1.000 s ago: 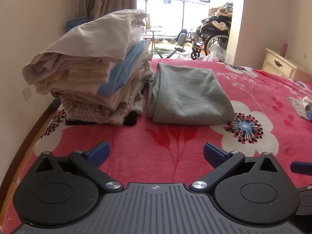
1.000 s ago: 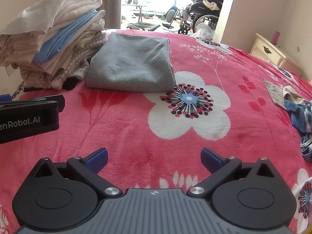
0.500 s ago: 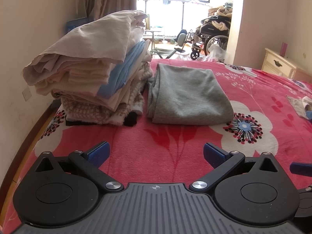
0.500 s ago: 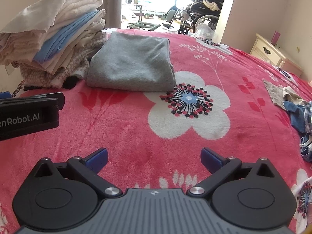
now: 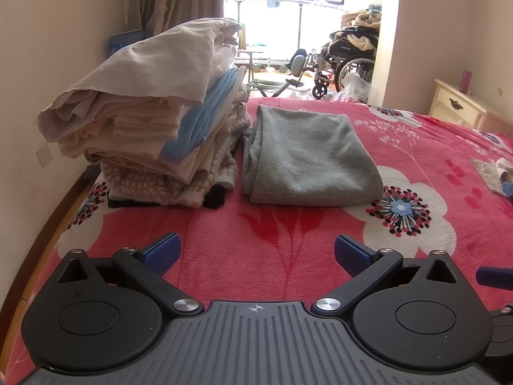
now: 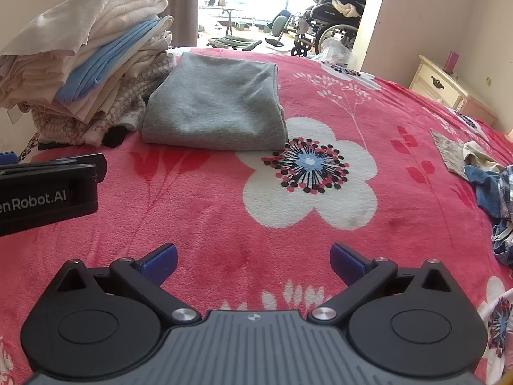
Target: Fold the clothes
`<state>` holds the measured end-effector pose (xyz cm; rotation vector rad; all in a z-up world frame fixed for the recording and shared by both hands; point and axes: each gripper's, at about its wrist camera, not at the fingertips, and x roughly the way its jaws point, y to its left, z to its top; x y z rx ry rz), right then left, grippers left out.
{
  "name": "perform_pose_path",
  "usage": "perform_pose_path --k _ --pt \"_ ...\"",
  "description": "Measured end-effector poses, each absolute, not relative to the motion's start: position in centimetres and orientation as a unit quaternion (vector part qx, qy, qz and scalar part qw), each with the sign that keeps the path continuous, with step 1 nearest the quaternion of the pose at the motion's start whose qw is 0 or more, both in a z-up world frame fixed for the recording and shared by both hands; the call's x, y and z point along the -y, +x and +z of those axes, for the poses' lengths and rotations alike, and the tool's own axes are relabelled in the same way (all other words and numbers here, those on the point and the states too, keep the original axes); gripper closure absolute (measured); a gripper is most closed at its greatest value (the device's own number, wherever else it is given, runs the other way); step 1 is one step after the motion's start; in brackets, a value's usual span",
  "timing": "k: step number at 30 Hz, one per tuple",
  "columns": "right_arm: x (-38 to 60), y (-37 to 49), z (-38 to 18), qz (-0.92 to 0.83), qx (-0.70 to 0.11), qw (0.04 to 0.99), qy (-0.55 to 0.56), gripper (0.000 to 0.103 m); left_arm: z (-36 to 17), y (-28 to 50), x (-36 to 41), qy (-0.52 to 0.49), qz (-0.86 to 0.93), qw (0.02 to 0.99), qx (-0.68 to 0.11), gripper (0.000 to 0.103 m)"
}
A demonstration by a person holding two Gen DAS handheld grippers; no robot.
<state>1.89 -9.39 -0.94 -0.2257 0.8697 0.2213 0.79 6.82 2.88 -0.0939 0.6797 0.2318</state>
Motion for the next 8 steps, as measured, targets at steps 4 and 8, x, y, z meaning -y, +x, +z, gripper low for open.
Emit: perform_pose_path --k 4,8 --pt "9.4 1.91 -1.0 0.106 -0.422 0.894 -0.108 0.0 2.87 0.81 -6.76 -0.046 0.114 0.935 -0.333 0.0" --pt "9.41 1.94 -1.07 0.105 -0.423 0.893 -0.108 0.0 2.85 0.85 -6.69 -0.046 0.115 0.935 -0.333 0.0"
